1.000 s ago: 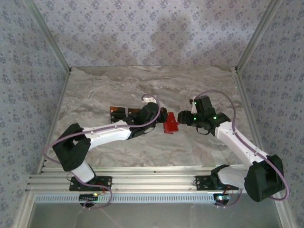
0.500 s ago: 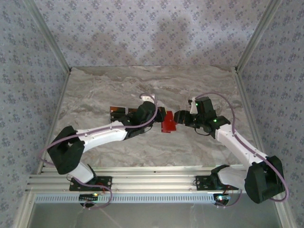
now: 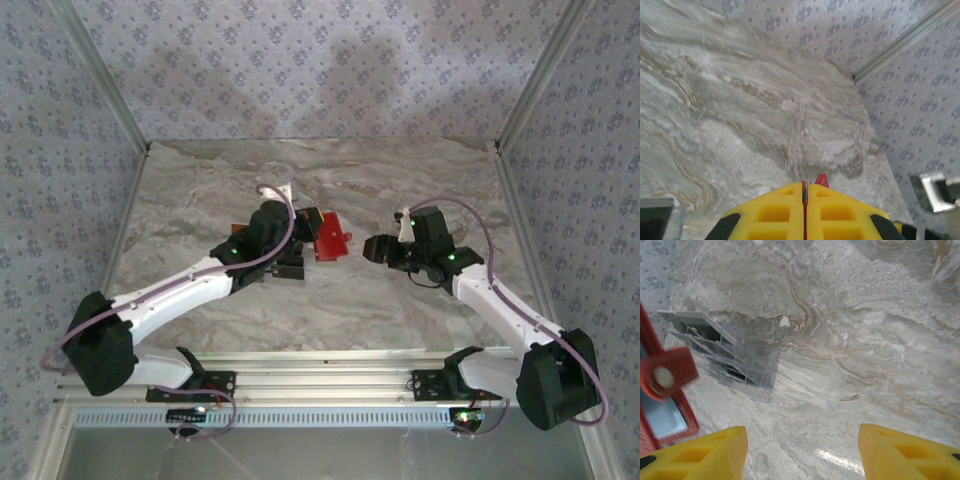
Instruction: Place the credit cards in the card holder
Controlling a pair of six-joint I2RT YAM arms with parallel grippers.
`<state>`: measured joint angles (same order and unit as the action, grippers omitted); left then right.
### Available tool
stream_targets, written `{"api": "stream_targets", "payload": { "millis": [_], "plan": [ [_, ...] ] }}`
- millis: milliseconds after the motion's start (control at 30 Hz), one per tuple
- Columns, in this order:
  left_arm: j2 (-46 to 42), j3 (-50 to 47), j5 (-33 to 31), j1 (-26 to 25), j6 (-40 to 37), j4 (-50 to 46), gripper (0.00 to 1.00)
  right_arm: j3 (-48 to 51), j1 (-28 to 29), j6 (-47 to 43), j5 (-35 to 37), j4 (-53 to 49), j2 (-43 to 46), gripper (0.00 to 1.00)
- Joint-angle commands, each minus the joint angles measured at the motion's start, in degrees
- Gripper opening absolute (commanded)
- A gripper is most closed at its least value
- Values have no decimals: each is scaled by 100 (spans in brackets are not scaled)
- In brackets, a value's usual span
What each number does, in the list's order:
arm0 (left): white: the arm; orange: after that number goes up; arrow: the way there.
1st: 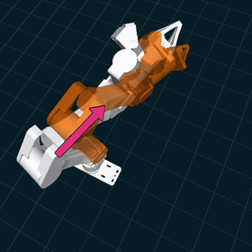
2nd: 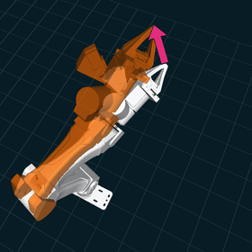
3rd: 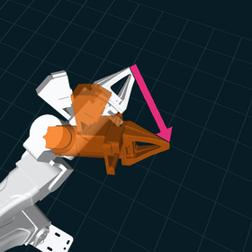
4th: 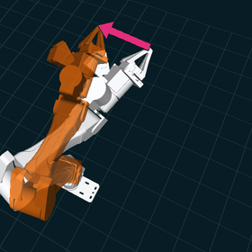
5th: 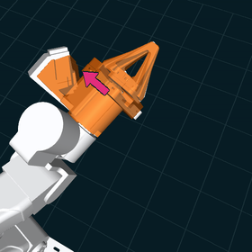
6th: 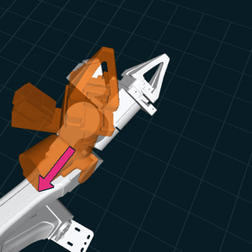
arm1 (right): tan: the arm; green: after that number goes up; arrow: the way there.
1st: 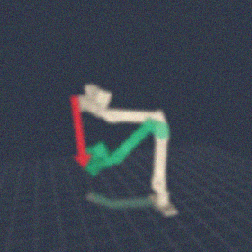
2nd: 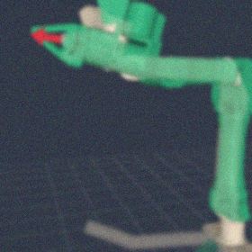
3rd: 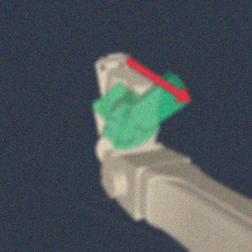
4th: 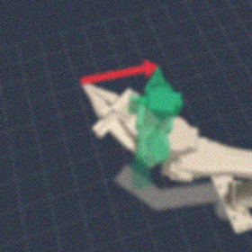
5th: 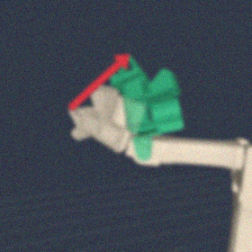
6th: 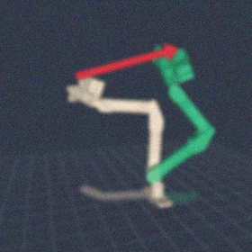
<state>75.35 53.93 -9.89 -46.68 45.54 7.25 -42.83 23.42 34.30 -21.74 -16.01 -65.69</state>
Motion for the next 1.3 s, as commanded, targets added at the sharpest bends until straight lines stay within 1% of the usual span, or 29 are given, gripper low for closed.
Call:
{"api": "stream_targets", "payload": {
  "millis": [0, 333, 600, 700, 900, 1000, 1100, 1267],
  "plan": [
    [-191, 4, 47, 52, -227, -139, 0, -2, 136, 131, -52, 85, 113, 62],
    [-140, -199, 274, 69, -67, 70, 0, -261, 472, 347, -62, 176, 237, 63],
    [56, -199, 521, 27, 90, 263, 0, -571, 550, 349, 73, 304, -168, 61],
    [144, -169, 536, -31, 129, 313, 0, -630, 550, 349, 84, 379, -323, 58],
    [252, -93, 532, -96, 129, 354, 0, -607, 540, 311, 67, 427, -453, 46],
    [269, -90, 523, -113, 138, 360, 0, -547, 532, 322, 57, 460, -482, 42],
    [267, -77, 497, -107, 136, 365, 0, -489, 532, 330, 34, 501, -503, 40],
    [299, -25, 496, -117, 135, 367, 0, -381, 519, 365, 12, 555, -537, 40]
  ]
}}
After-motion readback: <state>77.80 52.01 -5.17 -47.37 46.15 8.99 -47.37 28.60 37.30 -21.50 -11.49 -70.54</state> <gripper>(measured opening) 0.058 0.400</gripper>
